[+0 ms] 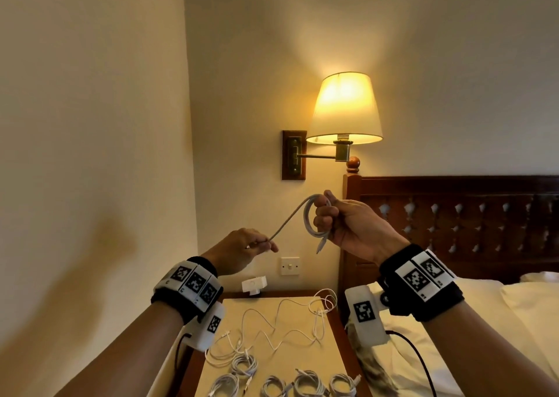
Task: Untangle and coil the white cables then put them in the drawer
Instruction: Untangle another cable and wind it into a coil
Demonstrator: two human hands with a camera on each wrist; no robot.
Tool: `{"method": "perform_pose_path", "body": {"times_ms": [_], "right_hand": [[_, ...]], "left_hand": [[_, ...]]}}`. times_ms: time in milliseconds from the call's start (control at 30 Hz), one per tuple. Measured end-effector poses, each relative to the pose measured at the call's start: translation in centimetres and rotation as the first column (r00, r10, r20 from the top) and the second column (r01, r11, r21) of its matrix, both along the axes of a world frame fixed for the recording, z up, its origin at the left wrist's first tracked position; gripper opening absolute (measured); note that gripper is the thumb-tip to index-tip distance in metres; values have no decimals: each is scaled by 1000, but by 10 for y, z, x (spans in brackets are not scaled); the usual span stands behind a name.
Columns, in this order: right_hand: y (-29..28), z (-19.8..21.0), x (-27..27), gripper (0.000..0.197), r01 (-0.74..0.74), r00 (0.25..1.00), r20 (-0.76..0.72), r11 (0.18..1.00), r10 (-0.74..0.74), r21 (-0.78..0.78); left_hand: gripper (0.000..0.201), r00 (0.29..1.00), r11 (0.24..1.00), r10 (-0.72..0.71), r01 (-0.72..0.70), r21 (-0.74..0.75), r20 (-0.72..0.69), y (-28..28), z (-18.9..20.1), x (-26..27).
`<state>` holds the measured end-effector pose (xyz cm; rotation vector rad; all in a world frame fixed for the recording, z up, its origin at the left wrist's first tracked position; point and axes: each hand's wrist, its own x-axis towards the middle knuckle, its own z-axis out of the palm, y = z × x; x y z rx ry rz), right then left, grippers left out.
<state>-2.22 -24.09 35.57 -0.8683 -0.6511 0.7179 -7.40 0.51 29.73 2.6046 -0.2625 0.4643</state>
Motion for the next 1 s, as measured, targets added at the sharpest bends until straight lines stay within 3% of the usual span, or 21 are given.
{"method": "perform_pose_path", "body": {"times_ms": [100,200,333,433,500,733,833,1000], "right_hand": [[3,-1,-1,35,14,1000,17,1000,-13,-25],[7,-1,-4,39,49,997,58,996,-44,-81],[15,1,-8,41,125,986,125,982,-108,-140],[21,2,-12,42,120,989,109,981,-104,-152],[22,3,-14,43,120,990,92,981,-107,-154],[23,6,-18,42,73,996,69,986,-63,-148],[22,7,-19,40,56,998,51,986,-48,-156],[27,9,-23,43,118,988,122,969,-93,-216]], "left_hand": [[20,965,986,166,-163,-32,205,-5,-4,-1],[20,971,903,194,-122,-411,140,-11,-4,-5],[24,998,585,59,-12,-811,28,-35,7,-17],[30,999,359,-10,37,-932,35,-49,18,-21],[29,999,247,-26,40,-968,35,-54,25,-21],[24,999,201,-7,-50,-978,-52,-66,22,-24],[23,993,156,-83,-70,-985,-84,-68,23,-27],[35,965,207,-218,-100,-973,-146,-78,27,-32]]}}
